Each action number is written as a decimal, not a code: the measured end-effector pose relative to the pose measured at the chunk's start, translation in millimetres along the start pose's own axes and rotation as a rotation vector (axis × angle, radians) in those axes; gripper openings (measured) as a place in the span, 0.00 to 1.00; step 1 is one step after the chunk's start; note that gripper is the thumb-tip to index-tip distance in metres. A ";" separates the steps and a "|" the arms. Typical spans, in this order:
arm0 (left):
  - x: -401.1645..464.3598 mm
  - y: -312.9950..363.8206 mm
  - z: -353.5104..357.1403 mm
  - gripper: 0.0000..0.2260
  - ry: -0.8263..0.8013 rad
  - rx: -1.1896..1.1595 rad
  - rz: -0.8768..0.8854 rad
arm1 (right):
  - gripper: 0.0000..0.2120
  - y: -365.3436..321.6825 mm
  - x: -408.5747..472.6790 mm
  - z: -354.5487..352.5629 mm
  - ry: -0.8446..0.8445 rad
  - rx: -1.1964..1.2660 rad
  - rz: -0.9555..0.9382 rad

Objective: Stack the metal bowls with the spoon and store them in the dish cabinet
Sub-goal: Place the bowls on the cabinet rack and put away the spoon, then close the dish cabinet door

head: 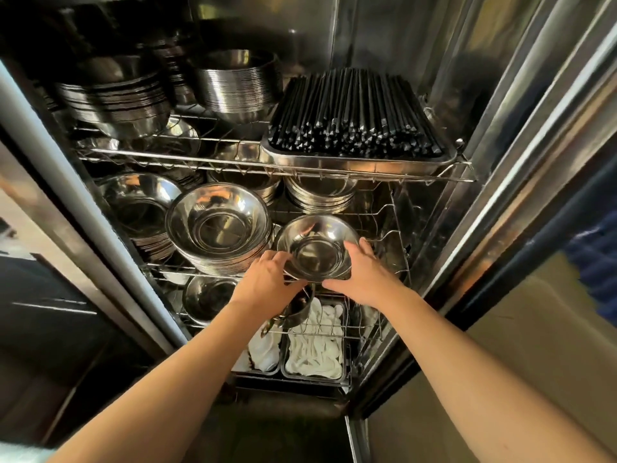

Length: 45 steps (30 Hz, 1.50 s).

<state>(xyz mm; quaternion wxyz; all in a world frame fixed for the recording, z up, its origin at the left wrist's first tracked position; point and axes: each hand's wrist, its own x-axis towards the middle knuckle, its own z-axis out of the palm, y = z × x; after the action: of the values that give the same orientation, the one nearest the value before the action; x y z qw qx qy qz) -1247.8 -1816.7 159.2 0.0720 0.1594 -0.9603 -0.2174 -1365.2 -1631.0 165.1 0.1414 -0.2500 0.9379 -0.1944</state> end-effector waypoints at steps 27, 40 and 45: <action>-258.2 110.6 -202.4 0.22 0.273 -0.290 0.705 | 0.16 -123.5 -433.4 -130.0 0.986 -0.227 -0.170; -369.1 259.0 -158.5 0.26 0.208 -0.487 1.039 | 0.16 -69.3 -672.8 -177.0 1.441 -0.434 0.064; -419.0 320.7 -135.4 0.36 0.183 -0.536 1.099 | 0.24 -14.0 -706.4 -170.7 1.350 -0.137 0.102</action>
<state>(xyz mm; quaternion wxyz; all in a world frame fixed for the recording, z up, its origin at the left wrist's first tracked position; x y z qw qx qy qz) -914.5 -1454.6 392.7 0.2930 -0.3643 -0.8039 -0.3677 -831.4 -1221.9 440.8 -0.4820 -0.0378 0.8416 -0.2409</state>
